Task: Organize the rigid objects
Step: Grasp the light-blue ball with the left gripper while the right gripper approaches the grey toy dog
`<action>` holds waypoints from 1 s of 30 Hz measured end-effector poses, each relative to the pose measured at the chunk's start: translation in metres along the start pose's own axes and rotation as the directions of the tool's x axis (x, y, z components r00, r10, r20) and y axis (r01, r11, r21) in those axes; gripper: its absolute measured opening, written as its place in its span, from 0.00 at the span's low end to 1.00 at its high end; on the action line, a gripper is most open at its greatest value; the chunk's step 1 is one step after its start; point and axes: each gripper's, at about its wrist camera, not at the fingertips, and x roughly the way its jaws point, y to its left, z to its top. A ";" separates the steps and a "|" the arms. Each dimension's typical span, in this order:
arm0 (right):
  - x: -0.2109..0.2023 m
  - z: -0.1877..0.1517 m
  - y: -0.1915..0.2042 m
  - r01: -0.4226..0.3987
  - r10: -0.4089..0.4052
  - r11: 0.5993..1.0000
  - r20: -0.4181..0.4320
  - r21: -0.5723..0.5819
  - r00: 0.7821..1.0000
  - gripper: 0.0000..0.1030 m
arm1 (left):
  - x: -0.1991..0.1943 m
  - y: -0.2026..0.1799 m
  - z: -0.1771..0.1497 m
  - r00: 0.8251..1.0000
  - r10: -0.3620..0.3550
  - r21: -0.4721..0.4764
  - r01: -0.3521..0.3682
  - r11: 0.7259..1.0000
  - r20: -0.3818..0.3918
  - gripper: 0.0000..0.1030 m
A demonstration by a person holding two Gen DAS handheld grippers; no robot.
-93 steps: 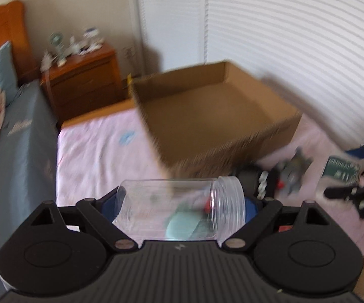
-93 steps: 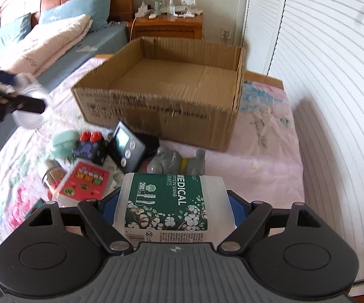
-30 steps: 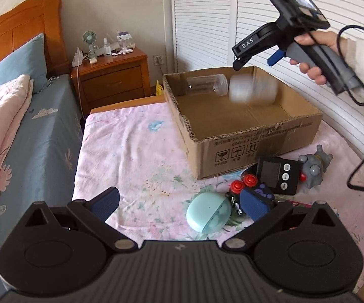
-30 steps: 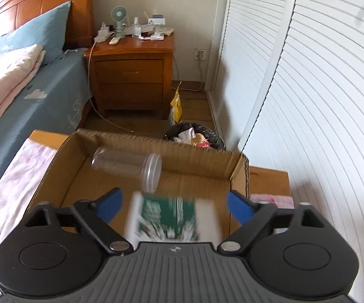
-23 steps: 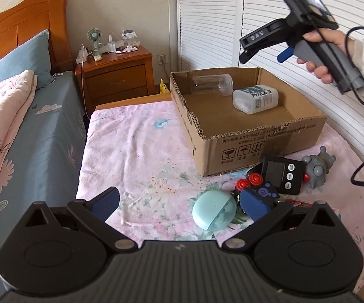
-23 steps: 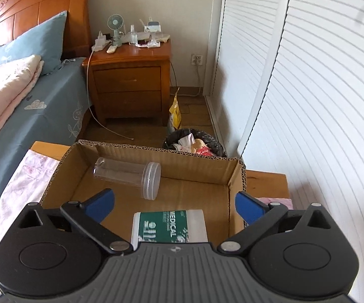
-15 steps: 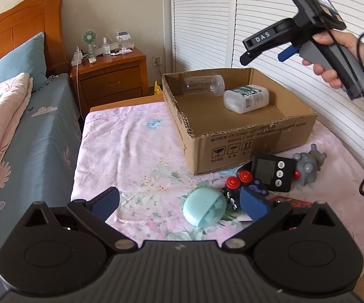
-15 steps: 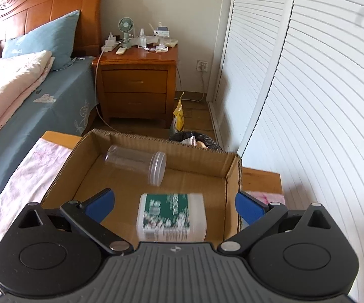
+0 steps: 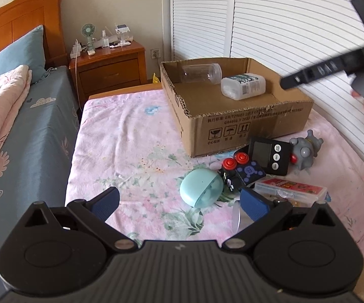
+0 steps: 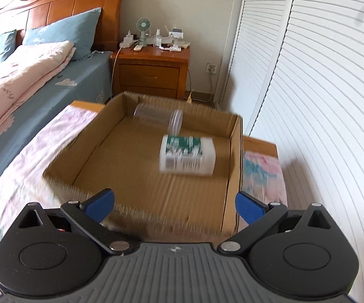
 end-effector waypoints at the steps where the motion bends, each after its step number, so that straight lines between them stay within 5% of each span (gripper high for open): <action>1: -0.002 -0.006 0.001 0.001 -0.001 1.000 -0.001 -0.001 1.000 1.00 | 0.000 -0.001 0.000 1.000 0.001 0.004 -0.001 1.000 0.000 0.98; 16: 0.024 -0.094 0.010 0.067 -0.061 0.997 -0.129 0.041 0.990 1.00 | 0.018 0.004 -0.007 0.999 -0.019 0.013 0.019 1.000 -0.039 0.98; 30: 0.045 -0.109 -0.005 0.038 -0.023 0.994 -0.147 0.101 0.989 1.00 | 0.050 0.012 -0.001 0.997 -0.047 0.099 0.054 0.994 -0.066 0.98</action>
